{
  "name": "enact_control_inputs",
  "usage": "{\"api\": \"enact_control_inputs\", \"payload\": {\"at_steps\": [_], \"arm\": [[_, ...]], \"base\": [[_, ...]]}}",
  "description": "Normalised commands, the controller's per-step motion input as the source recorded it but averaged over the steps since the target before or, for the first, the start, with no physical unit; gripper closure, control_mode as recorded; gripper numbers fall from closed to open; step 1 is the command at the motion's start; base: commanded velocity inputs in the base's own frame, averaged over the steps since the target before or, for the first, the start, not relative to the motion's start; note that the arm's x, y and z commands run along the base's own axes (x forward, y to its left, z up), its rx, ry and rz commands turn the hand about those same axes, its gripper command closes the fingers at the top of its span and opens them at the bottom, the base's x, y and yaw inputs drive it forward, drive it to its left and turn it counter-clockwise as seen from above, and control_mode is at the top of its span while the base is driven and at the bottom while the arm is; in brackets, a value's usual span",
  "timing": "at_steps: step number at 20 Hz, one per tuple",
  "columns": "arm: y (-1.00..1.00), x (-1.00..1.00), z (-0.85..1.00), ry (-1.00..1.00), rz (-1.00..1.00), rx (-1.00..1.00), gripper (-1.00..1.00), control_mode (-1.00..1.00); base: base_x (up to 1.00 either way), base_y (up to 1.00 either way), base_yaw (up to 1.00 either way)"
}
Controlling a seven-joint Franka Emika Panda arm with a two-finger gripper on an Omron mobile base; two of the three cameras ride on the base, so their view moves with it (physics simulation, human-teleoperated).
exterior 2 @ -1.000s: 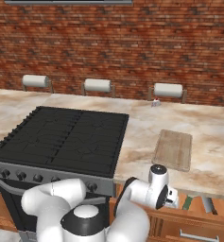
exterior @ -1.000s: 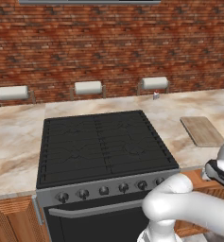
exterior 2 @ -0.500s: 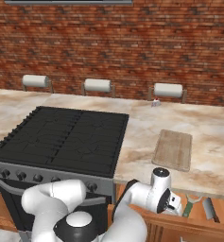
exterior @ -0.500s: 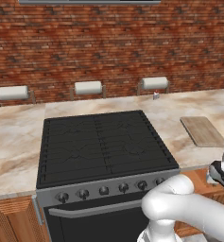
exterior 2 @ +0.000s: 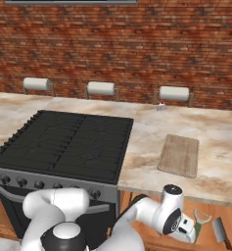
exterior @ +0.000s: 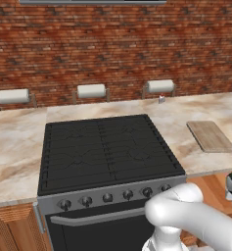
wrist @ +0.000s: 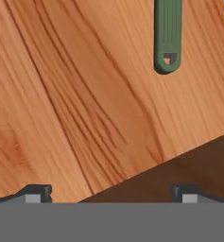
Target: Open the drawer on the right and place the cutting tools on the cutting board.
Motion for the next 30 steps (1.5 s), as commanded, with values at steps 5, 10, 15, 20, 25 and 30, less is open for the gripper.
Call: {"api": "enact_control_inputs", "payload": {"at_steps": [5, 10, 15, 20, 25, 30], "arm": [[-0.32, -0.99, 0.00, 0.01, -0.04, 0.00, -1.00, -1.00], [-0.30, -0.85, 0.00, 0.01, -0.03, 0.00, -1.00, -1.00], [-0.08, 0.02, 0.05, 0.01, -0.01, 0.00, -1.00, -1.00], [-0.10, 0.71, 0.15, 0.02, 0.00, 0.00, -1.00, -1.00], [-0.24, 0.62, 0.24, 0.06, 0.00, 0.00, -1.00, -1.00], [-0.60, 0.33, 0.18, 0.09, 0.00, 0.00, -1.00, -1.00]], "base": [[0.00, 0.00, 0.00], [0.00, 0.00, 0.00], [0.00, 0.00, 0.00], [0.00, 0.00, 0.00], [0.00, 0.00, 0.00], [0.00, 0.00, 0.00]]}}
